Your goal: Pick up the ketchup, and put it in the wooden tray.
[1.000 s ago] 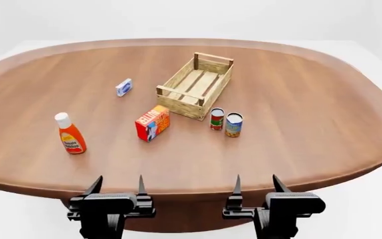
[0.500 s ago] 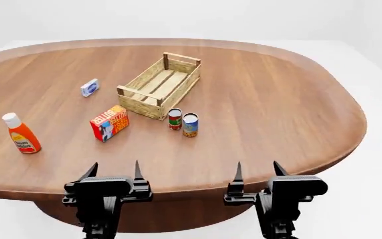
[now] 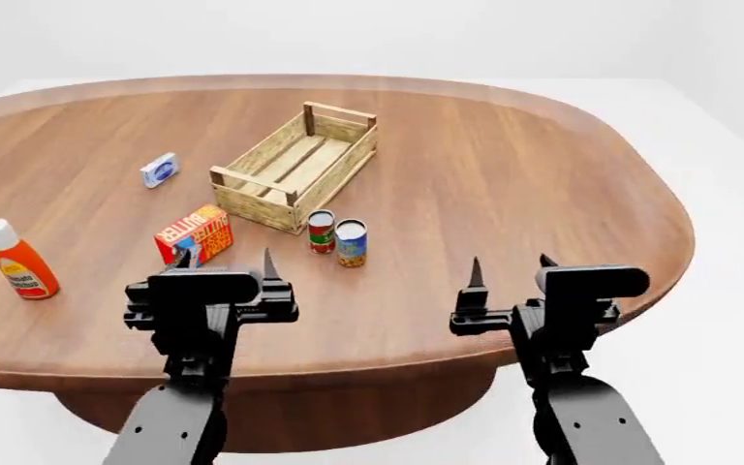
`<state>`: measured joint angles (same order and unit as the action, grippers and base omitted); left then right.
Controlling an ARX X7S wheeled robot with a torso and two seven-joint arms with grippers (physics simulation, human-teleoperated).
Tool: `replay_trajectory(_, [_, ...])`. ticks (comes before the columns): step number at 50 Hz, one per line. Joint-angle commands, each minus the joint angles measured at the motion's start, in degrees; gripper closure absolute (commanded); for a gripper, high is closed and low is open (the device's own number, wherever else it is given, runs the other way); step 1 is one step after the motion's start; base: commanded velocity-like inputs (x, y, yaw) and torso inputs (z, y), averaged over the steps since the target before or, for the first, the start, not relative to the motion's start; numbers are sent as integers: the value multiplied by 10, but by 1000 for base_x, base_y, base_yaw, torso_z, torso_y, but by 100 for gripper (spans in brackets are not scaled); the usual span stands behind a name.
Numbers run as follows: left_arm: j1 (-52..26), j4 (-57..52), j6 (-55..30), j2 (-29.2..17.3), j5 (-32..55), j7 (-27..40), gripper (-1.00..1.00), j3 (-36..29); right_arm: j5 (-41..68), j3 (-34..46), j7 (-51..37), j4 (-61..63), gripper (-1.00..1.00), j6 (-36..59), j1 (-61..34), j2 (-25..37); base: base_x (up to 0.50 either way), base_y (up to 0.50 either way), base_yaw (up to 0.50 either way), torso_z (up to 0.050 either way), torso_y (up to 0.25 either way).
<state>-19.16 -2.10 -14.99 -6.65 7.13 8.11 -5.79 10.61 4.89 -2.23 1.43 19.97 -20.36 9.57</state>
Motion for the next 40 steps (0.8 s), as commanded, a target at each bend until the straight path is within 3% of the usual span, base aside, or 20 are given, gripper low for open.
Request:
replay_trajectory(1, [-67, 42, -11, 1, 3, 8, -100, -5, 9, 3, 20, -42, -100, 12, -72, 17, 0, 0, 0, 0, 0])
replay_trajectory(40, [-49, 31, -16, -19, 33, 14, -100, -19, 11, 23, 15, -38, -100, 5, -66, 23, 0, 1, 455, 0, 0])
